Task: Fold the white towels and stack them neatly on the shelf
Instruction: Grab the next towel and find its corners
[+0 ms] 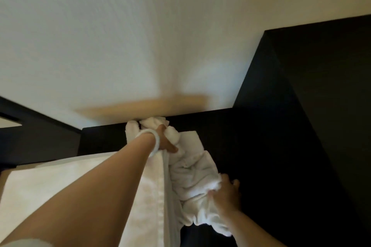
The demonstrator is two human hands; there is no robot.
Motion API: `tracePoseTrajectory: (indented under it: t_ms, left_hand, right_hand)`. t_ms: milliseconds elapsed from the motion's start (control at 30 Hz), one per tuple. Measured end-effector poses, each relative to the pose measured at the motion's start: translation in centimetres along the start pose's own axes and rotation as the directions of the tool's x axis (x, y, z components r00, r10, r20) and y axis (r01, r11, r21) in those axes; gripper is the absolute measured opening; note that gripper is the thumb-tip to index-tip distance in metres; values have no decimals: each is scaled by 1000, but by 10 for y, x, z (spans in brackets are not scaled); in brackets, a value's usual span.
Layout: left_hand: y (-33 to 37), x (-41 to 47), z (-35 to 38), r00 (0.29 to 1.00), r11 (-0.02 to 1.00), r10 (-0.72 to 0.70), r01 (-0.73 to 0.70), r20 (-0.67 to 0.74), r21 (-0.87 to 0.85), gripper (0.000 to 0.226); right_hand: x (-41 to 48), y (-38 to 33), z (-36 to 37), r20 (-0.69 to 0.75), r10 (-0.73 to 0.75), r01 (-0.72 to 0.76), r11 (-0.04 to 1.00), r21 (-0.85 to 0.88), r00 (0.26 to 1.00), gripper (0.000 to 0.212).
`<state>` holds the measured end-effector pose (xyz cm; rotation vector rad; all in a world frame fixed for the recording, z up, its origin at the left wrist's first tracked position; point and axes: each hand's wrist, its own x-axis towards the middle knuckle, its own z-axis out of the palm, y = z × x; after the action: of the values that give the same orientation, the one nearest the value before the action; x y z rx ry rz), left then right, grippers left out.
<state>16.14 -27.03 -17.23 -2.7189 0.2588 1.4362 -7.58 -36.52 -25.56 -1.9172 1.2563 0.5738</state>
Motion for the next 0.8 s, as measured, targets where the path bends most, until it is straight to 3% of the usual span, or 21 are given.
tracePoseTrajectory:
  t_ms: [67, 133, 233, 367, 467, 533, 633, 800]
  left_hand:
    - [-1, 4, -1, 997, 999, 52, -52, -58, 12, 91]
    - [-5, 4, 0, 981, 991, 127, -132, -144, -22, 80]
    - [-9, -9, 0, 949, 951, 231, -267, -214, -157, 58]
    - [-12, -32, -7, 899, 895, 297, -380, -322, -234, 46]
    - [-12, -64, -26, 855, 823, 336, -471, -395, -319, 62]
    - [-9, -88, -45, 813, 757, 359, -541, -458, -366, 49]
    - [1, -137, -77, 736, 657, 411, -648, -538, -385, 24]
    - [29, -233, -124, 587, 501, 505, -796, -632, -338, 34]
  right_hand:
    - [10, -13, 3, 4, 59, -56, 933, 357, 998, 36]
    - [13, -31, 1, 72, 70, -101, 764, 638, 995, 24]
    - [6, -56, -12, 230, -15, -175, 601, 780, 973, 23]
    - [-18, -81, -41, 170, -182, -44, 545, 837, 968, 27]
    - [-43, -98, -76, 38, -236, 95, 527, 844, 971, 21]
    - [-63, -111, -102, -44, -259, 174, 502, 847, 965, 23]
    - [-101, -130, -150, -176, -310, 308, 452, 837, 934, 21]
    - [-172, -141, -239, -331, -356, 461, 392, 796, 874, 19]
